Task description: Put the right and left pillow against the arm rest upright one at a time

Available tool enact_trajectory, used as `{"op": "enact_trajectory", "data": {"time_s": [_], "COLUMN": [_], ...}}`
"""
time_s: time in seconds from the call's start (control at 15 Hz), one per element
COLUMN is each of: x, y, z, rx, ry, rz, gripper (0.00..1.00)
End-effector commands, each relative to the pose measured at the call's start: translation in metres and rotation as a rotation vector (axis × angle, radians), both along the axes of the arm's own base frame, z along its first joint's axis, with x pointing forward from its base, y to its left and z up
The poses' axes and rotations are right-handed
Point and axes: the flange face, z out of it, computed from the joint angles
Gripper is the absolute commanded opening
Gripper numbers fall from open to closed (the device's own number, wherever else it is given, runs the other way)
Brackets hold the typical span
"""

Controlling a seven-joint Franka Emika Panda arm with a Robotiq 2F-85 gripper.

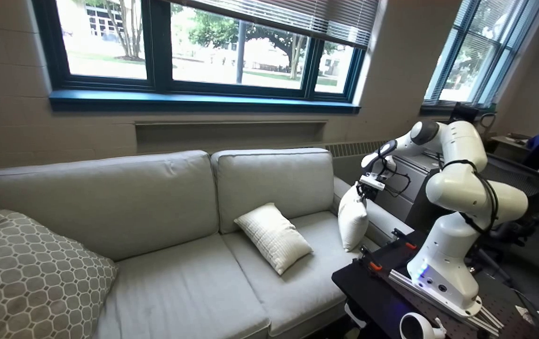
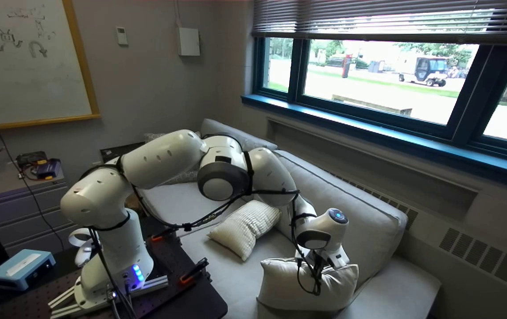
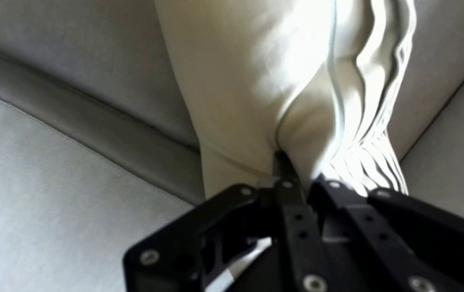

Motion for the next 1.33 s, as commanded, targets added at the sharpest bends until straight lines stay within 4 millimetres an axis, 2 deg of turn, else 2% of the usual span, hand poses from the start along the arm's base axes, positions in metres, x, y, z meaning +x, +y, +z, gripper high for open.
{"op": "enact_trajectory", "data": {"time_s": [0.0, 0.27, 0.53, 0.8, 1.0, 1.13, 1.27], "x": [0.021, 0.030, 0.026, 0.011, 0.003, 0.002, 0.010], "y": [0.006, 0.032, 0.039, 0.024, 0.006, -0.001, -0.003], "z": [-0.008, -0.016, -0.005, -0.002, -0.005, -0.005, -0.007], "rx": [-0.054, 0.028, 0.115, 0.162, 0.178, 0.169, 0.119], "ry": [0.082, 0.126, 0.112, 0.152, 0.213, 0.263, 0.302], "rz": [0.044, 0.208, 0.411, 0.619, 0.713, 0.756, 0.740], "gripper": [0.02, 0.02, 0.02, 0.02, 0.02, 0.02, 0.02]}}
